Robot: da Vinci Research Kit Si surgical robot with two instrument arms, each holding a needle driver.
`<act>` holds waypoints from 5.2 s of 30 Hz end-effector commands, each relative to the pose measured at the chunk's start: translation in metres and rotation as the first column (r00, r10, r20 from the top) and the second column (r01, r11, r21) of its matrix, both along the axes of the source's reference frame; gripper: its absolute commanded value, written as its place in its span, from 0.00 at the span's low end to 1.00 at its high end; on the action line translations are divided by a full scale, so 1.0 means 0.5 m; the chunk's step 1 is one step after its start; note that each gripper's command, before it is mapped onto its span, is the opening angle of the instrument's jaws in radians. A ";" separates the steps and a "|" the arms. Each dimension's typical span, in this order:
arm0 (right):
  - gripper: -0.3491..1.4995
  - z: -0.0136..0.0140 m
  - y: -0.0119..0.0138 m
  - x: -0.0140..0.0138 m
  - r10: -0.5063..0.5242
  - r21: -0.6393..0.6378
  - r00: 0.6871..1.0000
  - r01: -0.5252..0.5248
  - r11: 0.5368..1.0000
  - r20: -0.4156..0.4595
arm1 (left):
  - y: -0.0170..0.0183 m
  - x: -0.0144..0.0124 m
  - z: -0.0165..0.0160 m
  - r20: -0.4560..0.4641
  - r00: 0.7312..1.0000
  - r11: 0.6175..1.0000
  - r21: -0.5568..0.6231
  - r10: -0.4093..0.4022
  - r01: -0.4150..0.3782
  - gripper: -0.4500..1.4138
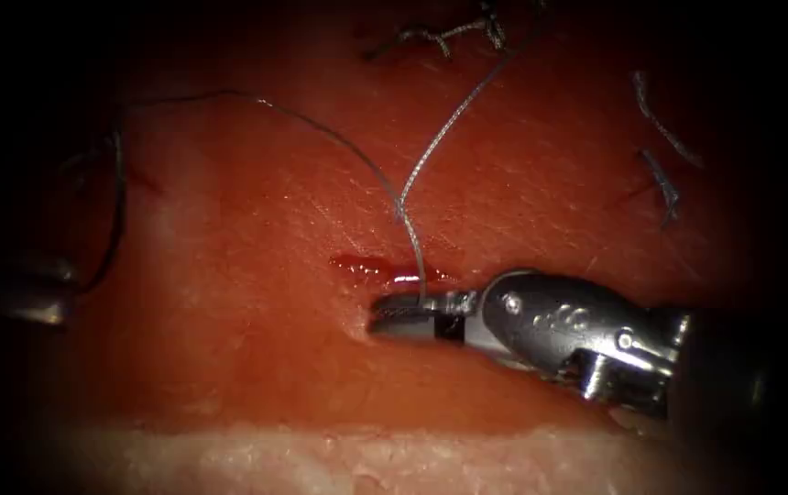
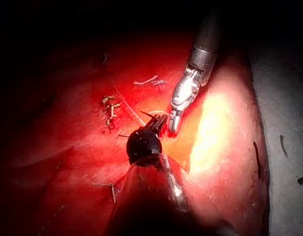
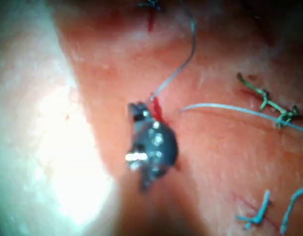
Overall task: Wound Closure
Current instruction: Use the right hand to pull the suture through the cut.
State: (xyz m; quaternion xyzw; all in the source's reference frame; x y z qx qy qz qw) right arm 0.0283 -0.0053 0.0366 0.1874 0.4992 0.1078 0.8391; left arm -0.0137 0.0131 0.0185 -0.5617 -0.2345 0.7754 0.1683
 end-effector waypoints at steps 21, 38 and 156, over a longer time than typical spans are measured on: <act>0.00 -0.0019 -0.0017 0.0004 -0.073 0.058 0.997 0.073 0.996 -0.003 | -0.0006 -0.0026 0.0032 0.005 1.000 1.000 -0.006 0.009 -0.009 0.00; 0.00 -0.0146 -0.0085 -0.0018 -0.187 0.210 0.977 0.206 0.956 -0.105 | -0.0011 -0.0029 0.0041 0.007 1.000 1.000 -0.009 0.008 -0.008 0.00; 0.00 -0.0126 -0.0087 -0.0016 -0.282 -0.111 0.950 0.268 0.957 -0.137 | -0.0004 0.0021 0.0047 0.001 1.000 1.000 -0.020 -0.021 0.021 0.00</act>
